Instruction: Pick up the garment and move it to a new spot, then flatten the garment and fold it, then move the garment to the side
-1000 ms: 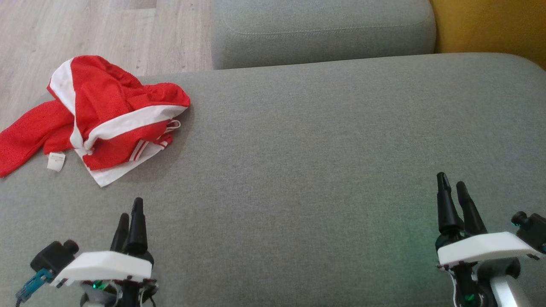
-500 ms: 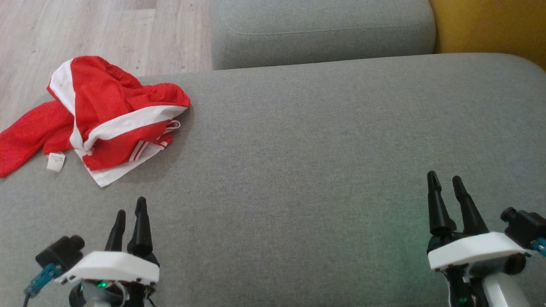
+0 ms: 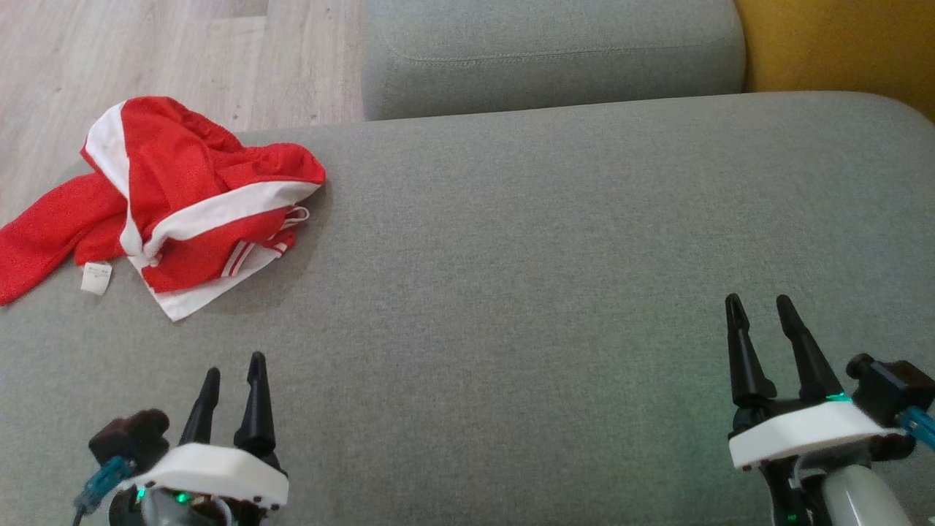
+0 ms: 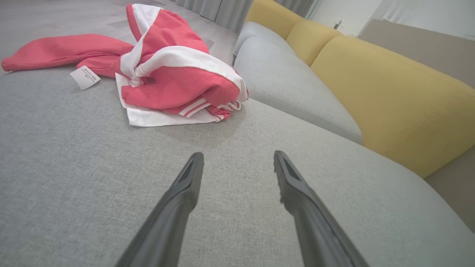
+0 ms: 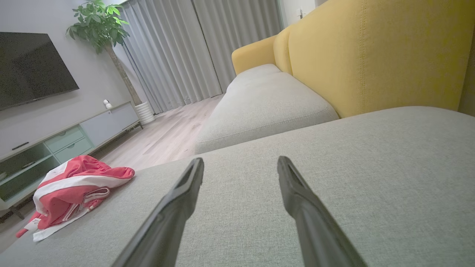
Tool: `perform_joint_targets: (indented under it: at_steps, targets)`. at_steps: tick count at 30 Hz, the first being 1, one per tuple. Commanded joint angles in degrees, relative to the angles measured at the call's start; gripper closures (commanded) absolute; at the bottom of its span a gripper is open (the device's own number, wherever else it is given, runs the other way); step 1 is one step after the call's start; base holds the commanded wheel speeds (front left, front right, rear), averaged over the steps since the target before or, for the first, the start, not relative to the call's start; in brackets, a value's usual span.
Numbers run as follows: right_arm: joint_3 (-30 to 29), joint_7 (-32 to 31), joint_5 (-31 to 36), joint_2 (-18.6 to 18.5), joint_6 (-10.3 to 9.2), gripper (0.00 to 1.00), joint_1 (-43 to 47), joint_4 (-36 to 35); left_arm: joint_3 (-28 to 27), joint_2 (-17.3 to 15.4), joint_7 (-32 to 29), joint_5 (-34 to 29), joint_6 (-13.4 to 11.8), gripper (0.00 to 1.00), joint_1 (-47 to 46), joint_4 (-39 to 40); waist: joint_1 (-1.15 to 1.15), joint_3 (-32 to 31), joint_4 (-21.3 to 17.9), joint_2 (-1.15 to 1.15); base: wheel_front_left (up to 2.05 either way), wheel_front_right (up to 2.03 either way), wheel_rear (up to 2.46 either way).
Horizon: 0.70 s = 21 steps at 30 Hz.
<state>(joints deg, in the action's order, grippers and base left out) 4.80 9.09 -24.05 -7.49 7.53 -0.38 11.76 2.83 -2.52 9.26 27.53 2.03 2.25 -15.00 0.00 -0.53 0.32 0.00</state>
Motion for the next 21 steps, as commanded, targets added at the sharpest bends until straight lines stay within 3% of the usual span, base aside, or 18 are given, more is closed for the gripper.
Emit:
perform_joint_targets:
  at_steps: [1, 21]
  targets:
    - [0.64, 1.0, 1.87, -0.72, -0.03, 0.0, -1.42, -2.02, -1.3, -1.0, 0.87, -2.42, -0.07, 0.0, -1.57, 1.53, 0.0, -0.08, 0.0, 0.0, 0.0, 0.0, 0.0]
    - [-0.07, 4.37, 12.18, 0.21, -0.04, 0.0, -0.87, -0.68, -1.23, -1.49, 4.22, -16.62, -1.22, 0.0, -1.01, 0.05, 0.0, -0.12, 0.13, 0.0, 0.0, 0.0, 0.0]
